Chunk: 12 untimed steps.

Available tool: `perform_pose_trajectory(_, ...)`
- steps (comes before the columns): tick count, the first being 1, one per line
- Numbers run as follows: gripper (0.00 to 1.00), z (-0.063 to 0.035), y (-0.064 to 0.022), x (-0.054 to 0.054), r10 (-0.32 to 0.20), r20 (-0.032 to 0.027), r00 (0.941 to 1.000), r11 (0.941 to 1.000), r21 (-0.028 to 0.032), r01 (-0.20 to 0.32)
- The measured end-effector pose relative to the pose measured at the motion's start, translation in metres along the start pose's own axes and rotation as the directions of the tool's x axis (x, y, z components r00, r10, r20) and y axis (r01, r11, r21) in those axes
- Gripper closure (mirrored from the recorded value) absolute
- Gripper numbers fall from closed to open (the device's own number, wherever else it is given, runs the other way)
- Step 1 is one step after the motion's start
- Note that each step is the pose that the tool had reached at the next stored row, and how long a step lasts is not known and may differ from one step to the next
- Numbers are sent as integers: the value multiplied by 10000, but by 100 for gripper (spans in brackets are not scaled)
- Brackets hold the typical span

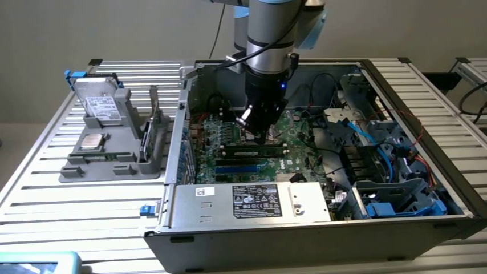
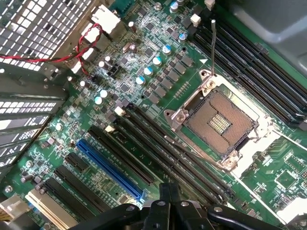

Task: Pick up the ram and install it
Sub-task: 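Press down the ram until it locks into place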

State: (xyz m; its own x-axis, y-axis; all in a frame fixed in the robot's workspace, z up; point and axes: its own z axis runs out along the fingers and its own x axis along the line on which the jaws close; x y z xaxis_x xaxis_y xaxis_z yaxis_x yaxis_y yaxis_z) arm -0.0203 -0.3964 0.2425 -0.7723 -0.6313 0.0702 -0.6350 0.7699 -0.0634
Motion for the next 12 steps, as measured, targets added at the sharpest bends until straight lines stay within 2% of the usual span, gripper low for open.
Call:
perform_pose_trajectory(7,89,0,0,0,803,28,9968,9968,8,-803)
perform_pose_trajectory(11,89,0,0,0,1251,61,9921,9921,21,-1251)
perform_pose_trajectory(12,89,0,0,0,1455,79,9893,9894,30,-1455)
